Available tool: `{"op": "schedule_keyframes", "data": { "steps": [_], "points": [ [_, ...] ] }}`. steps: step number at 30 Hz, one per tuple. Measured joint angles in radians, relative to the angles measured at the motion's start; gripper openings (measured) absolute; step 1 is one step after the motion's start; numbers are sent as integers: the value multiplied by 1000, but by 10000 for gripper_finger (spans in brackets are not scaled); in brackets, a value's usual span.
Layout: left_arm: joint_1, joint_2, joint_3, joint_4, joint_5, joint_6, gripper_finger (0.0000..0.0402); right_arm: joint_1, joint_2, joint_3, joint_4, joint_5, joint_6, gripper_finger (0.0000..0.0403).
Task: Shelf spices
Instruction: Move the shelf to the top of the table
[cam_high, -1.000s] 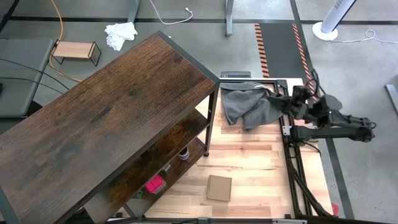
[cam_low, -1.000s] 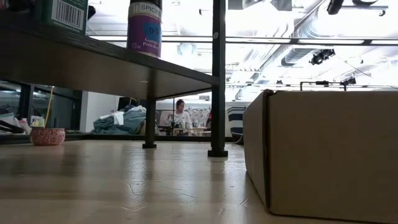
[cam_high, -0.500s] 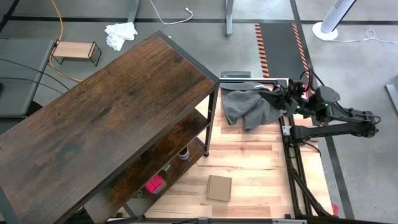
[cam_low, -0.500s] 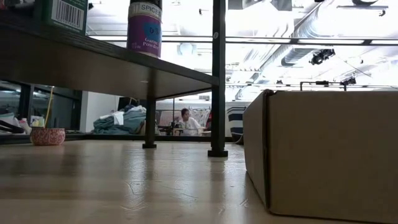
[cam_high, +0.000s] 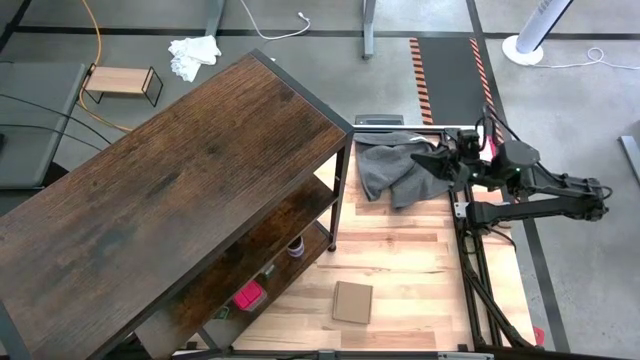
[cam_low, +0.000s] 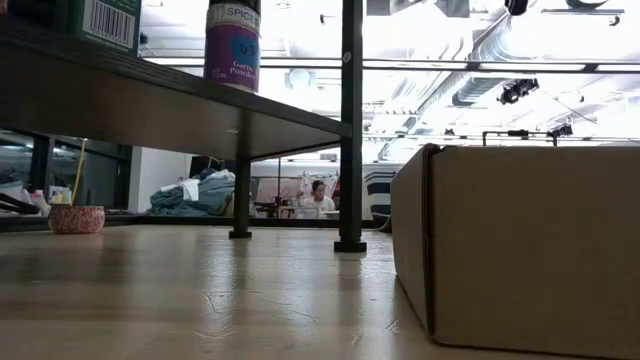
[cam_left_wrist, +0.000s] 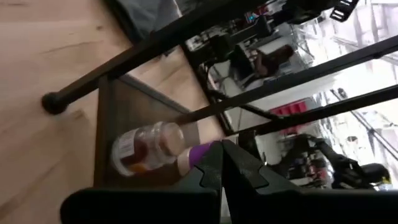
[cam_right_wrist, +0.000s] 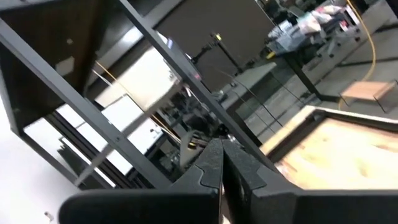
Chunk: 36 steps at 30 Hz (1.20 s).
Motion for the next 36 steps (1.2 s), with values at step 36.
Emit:
{"op": "schedule_keyframes", "data": {
  "steps": [36],
  "points": [
    [178,854,-51,1130,31,-185,0,0,0,-1,-128,-66,-1,0]
  ]
}}
